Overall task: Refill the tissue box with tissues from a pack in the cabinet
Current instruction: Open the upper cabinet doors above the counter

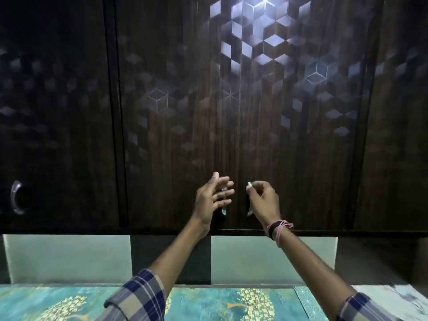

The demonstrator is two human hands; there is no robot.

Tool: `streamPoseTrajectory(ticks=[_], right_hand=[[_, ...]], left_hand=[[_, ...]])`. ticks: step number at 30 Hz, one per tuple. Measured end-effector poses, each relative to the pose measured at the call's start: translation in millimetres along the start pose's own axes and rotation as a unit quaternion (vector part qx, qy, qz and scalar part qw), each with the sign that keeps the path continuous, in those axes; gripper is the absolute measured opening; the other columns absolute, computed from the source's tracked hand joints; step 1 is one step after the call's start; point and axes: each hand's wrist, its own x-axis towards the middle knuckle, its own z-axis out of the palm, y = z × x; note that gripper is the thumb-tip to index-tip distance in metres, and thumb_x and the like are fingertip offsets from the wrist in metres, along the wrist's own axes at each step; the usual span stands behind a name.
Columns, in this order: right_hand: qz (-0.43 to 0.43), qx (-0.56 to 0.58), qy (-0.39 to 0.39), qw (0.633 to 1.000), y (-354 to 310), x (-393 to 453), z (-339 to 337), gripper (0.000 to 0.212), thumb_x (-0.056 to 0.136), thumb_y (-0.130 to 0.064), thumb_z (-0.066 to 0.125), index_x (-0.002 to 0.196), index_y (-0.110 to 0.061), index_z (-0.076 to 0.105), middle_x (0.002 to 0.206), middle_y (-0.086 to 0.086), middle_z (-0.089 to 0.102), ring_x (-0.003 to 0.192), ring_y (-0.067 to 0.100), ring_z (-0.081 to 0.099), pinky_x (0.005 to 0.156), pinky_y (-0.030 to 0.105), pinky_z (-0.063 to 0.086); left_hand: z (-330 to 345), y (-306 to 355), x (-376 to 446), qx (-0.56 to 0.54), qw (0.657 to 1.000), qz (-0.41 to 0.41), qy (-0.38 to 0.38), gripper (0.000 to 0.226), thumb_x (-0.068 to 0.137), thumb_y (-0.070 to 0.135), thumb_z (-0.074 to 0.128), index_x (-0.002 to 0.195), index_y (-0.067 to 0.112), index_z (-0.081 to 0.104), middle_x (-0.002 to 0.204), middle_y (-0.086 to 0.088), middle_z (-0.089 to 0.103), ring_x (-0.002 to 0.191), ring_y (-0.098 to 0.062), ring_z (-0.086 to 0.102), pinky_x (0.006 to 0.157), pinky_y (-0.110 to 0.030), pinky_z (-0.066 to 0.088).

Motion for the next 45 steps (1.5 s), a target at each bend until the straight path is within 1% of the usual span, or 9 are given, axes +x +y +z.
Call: streamPoseTrajectory(ticks=[5,10,16,20,24,30,35,41,45], right_hand=[[0.075,-0.033,0.071,0.994,14.0,-5.6,15.9,0.022,0.092,-0.027,0.063,0.093,-0.008,0.073,0.089,0.01,0.074,0.092,0.026,0.069,0.077,0.025,0.044],[0.086,-0.048,0.033,0.995,13.5,-14.4,18.5,0.028,0.096,-0.024,0.056,0.081,-0.008,0.073,0.079,0.013,0.075,0.082,0.033,0.071,0.078,0.039,0.055],[0.095,-0.055,0.06,0.992,12.9,-31.6,9.4,0.028,0.091,-0.025,0.055,0.075,-0.01,0.072,0.073,0.013,0.074,0.082,0.037,0.07,0.08,0.05,0.057],[0.077,-0.011,0.063,0.995,1.7,-74.2,-26.2,0.024,0.099,-0.02,0.056,0.087,-0.012,0.074,0.081,0.01,0.075,0.078,0.028,0.07,0.071,0.041,0.058],[0.045,0.054,0.071,0.995,1.1,-116.3,-69.1,0.02,0.1,-0.025,0.058,0.092,-0.016,0.075,0.08,0.002,0.073,0.074,0.013,0.065,0.067,0.031,0.054],[0.107,0.17,0.126,0.972,18.8,-183.8,-142.0,0.021,0.1,-0.023,0.055,0.117,-0.023,0.068,0.103,0.007,0.075,0.091,0.018,0.07,0.081,0.036,0.06],[0.121,0.193,0.139,0.964,11.3,-224.3,-221.7,0.029,0.102,-0.028,0.049,0.104,-0.013,0.074,0.101,0.006,0.078,0.097,0.02,0.073,0.088,0.035,0.058],[0.134,0.204,0.145,0.959,13.9,-238.0,-314.6,0.048,0.106,-0.041,0.039,0.09,-0.016,0.076,0.103,0.008,0.078,0.106,0.023,0.069,0.099,0.039,0.051],[0.163,0.22,0.138,0.952,29.7,-231.0,-360.3,0.061,0.104,-0.053,0.036,0.13,-0.006,0.065,0.133,0.012,0.066,0.129,0.025,0.058,0.116,0.043,0.04]], left_hand=[[-0.3,-28.8,-10.4,-0.005,0.999,-0.054,0.002,0.051,0.102,0.055,0.045,0.125,0.016,0.07,0.124,-0.005,0.075,0.112,-0.021,0.073,0.103,-0.048,0.055],[2.0,-42.7,-16.5,0.003,0.997,-0.077,-0.012,0.063,0.102,0.059,0.041,0.139,0.012,0.062,0.137,-0.007,0.068,0.124,-0.023,0.066,0.109,-0.048,0.05],[14.2,-57.0,-35.5,-0.018,0.994,-0.108,-0.004,0.066,0.103,0.056,0.042,0.147,0.008,0.054,0.151,-0.008,0.057,0.14,-0.026,0.052,0.119,-0.048,0.038],[33.4,-60.9,-66.9,-0.036,0.996,-0.086,0.006,0.063,0.104,0.056,0.042,0.141,0.009,0.061,0.139,-0.004,0.065,0.135,-0.023,0.057,0.114,-0.039,0.042],[60.0,-60.3,-114.3,-0.041,0.998,-0.045,0.032,0.058,0.105,0.055,0.042,0.131,0.012,0.069,0.127,-0.003,0.073,0.121,-0.017,0.066,0.112,-0.043,0.047],[121.5,-54.4,-193.5,-0.052,0.998,-0.032,0.012,0.056,0.106,0.055,0.038,0.12,0.014,0.075,0.118,-0.002,0.078,0.112,-0.015,0.071,0.1,-0.043,0.055],[188.1,-54.1,-240.8,-0.066,0.994,-0.076,-0.031,0.061,0.104,0.058,0.039,0.119,0.011,0.075,0.114,-0.005,0.079,0.11,-0.021,0.073,0.097,-0.043,0.056],[266.3,-51.8,-268.4,-0.065,0.984,-0.116,-0.119,0.065,0.102,0.062,0.037,0.119,0.013,0.075,0.118,-0.002,0.079,0.115,-0.02,0.071,0.097,-0.043,0.054],[309.5,-49.6,-272.6,-0.044,0.974,-0.144,-0.171,0.064,0.101,0.066,0.036,0.118,0.018,0.074,0.125,-0.002,0.075,0.117,-0.022,0.068,0.102,-0.048,0.052]])
